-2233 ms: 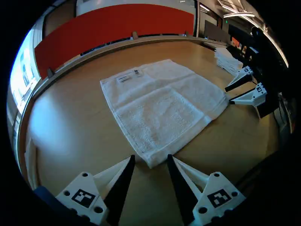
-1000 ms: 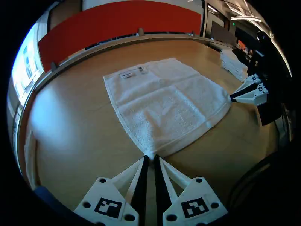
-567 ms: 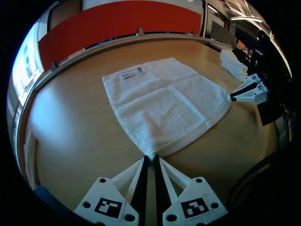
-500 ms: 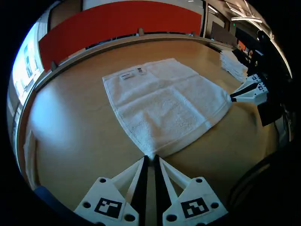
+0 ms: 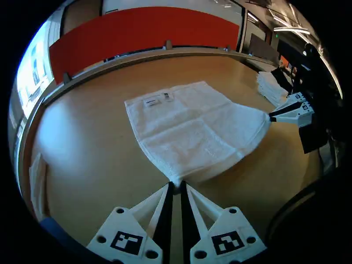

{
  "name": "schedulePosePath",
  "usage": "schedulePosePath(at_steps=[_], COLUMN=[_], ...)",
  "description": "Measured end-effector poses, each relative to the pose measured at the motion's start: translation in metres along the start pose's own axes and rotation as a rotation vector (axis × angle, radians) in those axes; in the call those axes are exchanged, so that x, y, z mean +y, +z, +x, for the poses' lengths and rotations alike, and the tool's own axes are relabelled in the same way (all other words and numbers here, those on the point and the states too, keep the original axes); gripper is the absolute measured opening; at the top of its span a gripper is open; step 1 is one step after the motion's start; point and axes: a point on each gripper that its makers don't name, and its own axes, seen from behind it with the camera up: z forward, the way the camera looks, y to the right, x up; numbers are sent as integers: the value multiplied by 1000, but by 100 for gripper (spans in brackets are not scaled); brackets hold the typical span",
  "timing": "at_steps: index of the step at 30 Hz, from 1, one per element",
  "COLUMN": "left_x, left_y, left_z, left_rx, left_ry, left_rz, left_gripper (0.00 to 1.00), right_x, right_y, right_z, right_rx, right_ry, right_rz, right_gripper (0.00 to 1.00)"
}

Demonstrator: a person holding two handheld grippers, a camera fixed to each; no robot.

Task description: Fold towel

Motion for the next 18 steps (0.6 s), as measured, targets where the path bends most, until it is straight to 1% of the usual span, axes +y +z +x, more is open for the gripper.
schedulePosePath(at_steps=[5,11,18], left_x=[2,5,9], left_y=[-13,-30,-48], left_z=[8,16,23], left_rx=[0,2,-5], left_ry=[-8,-14,-52], left_rz=[-2,-5,-17], left_gripper=[12,12,12], right_x=[-2,-6,-10], right_y=[-13,-32,-54], right_z=[14,33,49], right_rx=[23,61,92], right_ry=[-3,3,18], right_rz=[1,-1,-2], right_gripper=[5,5,5])
